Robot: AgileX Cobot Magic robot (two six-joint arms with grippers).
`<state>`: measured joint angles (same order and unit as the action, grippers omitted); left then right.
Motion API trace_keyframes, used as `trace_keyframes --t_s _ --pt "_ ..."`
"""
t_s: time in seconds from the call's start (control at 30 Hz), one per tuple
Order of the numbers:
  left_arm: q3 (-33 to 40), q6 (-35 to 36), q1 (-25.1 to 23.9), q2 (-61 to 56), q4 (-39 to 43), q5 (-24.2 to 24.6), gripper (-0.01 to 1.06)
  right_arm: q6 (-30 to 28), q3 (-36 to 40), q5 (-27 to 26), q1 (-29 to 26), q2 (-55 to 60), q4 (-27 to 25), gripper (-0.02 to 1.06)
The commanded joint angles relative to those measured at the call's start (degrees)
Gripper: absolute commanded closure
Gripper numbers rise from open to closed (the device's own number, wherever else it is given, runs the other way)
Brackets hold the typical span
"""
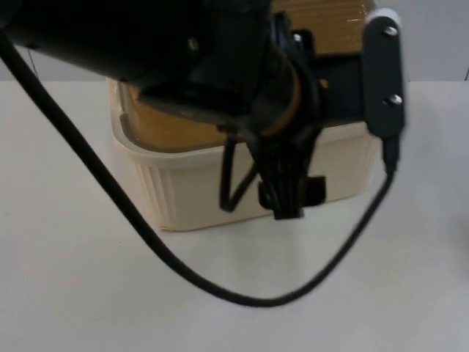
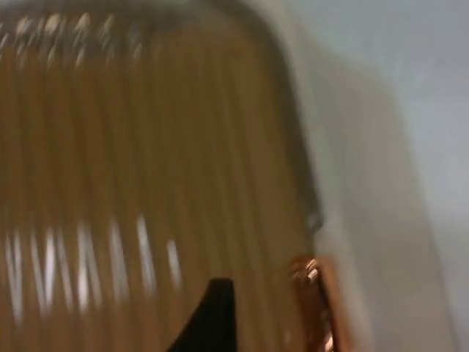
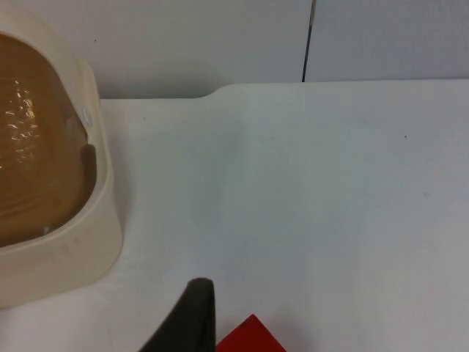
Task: Open the box lid with the left hand, place the block into the box with the right hand, then close the box lid with the left hand.
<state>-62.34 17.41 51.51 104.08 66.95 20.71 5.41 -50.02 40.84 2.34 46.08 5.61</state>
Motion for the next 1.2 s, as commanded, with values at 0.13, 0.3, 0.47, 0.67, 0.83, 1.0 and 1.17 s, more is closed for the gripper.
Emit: trace_keyframes --t_s 0.13,0.3,0.47,0.67,0.83,1.0,1.17 --pt "-0.4 1.1 -0.9 0.0 0.7 -0.6 0.54 -0.3 -0.5 -1.5 0.1 0.0 0.3 0.00" --pt "-0.4 1.1 -0.9 0.0 0.7 -2.2 0.89 -0.3 -0.5 -1.7 0.1 0.0 0.3 0.00" --pt "-0.4 3.1 -0.9 0.0 -0.6 -4.6 1.05 -0.3 -0.5 -1.7 0.1 0.0 0.3 0.00" --pt "-0.4 7.1 -1.7 0.4 -0.4 -6.8 1.05 -0.3 -0.5 -1.8 0.1 0.0 0.6 0.00" --pt "-0.4 7.1 -3.8 2.6 -0.4 -7.0 1.05 -0.3 -0.5 -1.8 0.1 0.0 0.7 0.00" --pt "-0.4 7.1 -5.0 2.8 -0.4 -7.8 1.05 -0.3 -0.5 -1.8 0.1 0.0 0.7 0.00" --pt "-0.4 7.1 -4.9 2.8 1.8 -8.1 1.05 -0.3 -0.5 -1.8 0.1 0.0 0.7 0.00"
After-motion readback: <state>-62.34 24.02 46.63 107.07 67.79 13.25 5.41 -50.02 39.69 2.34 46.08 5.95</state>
